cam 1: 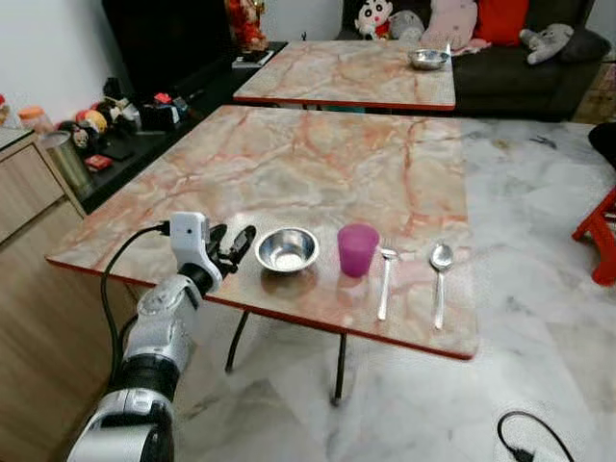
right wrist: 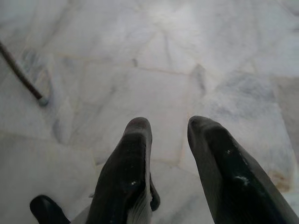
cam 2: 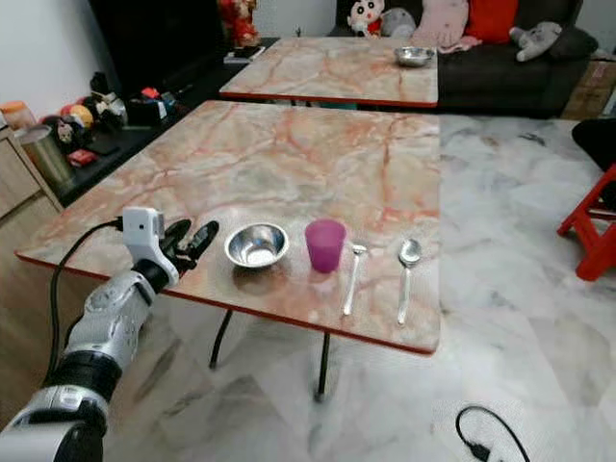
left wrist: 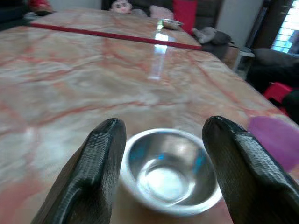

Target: Setting the table

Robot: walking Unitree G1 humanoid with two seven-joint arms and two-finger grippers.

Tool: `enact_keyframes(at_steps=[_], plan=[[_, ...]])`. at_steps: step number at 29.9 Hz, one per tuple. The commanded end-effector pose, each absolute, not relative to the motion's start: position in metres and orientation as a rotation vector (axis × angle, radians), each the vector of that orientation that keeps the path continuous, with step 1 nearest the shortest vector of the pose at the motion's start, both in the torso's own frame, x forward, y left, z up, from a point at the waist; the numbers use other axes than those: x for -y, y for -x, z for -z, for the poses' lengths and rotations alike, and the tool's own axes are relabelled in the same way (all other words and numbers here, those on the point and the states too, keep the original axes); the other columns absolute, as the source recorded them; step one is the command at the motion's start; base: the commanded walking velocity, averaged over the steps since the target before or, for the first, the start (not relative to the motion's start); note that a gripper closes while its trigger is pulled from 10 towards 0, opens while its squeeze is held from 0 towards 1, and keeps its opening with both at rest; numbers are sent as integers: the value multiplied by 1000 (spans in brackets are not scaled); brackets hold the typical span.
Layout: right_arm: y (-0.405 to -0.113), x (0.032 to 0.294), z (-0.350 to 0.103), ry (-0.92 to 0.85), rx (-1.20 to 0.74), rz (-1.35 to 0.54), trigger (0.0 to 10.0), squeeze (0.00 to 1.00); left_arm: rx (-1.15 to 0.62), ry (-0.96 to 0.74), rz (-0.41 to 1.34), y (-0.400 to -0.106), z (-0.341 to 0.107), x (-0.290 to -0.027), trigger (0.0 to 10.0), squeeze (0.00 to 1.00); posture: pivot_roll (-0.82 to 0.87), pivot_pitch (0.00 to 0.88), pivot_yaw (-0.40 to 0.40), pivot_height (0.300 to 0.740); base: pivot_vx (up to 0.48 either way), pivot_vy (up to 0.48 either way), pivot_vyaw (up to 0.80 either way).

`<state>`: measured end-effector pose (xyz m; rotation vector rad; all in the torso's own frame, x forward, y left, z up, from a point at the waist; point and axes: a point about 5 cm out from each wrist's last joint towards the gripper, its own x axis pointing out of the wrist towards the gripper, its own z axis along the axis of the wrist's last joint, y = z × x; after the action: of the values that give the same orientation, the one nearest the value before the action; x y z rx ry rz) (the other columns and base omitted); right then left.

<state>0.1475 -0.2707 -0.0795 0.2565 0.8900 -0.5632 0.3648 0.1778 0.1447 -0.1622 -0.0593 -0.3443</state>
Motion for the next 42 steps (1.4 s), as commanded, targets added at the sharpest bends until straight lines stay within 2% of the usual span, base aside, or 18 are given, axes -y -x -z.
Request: enact_keyframes(at_steps=[1, 14, 33, 42], plan=[[-142, 273, 81, -272, -894, 583, 10000, 0, 78, 172, 370, -366, -151, -173, 10000, 0, 22, 52, 59, 740, 262, -251, -675], [-142, 274, 81, -254, -901, 577, 10000, 0, 80, 166, 378, -366, -152, -172, 10000, 0, 24, 49, 59, 740, 260, -232, 0], [-142, 273, 81, -252, -903, 576, 10000, 0, 91, 202, 349, -368, -154, -173, 10000, 0, 24, 47, 60, 740, 0, 0, 0], [-142, 274, 80, -249, -903, 575, 10000, 0, 92, 204, 351, -368, -155, -173, 10000, 0, 26, 48, 56, 740, 0, 457, 0]])
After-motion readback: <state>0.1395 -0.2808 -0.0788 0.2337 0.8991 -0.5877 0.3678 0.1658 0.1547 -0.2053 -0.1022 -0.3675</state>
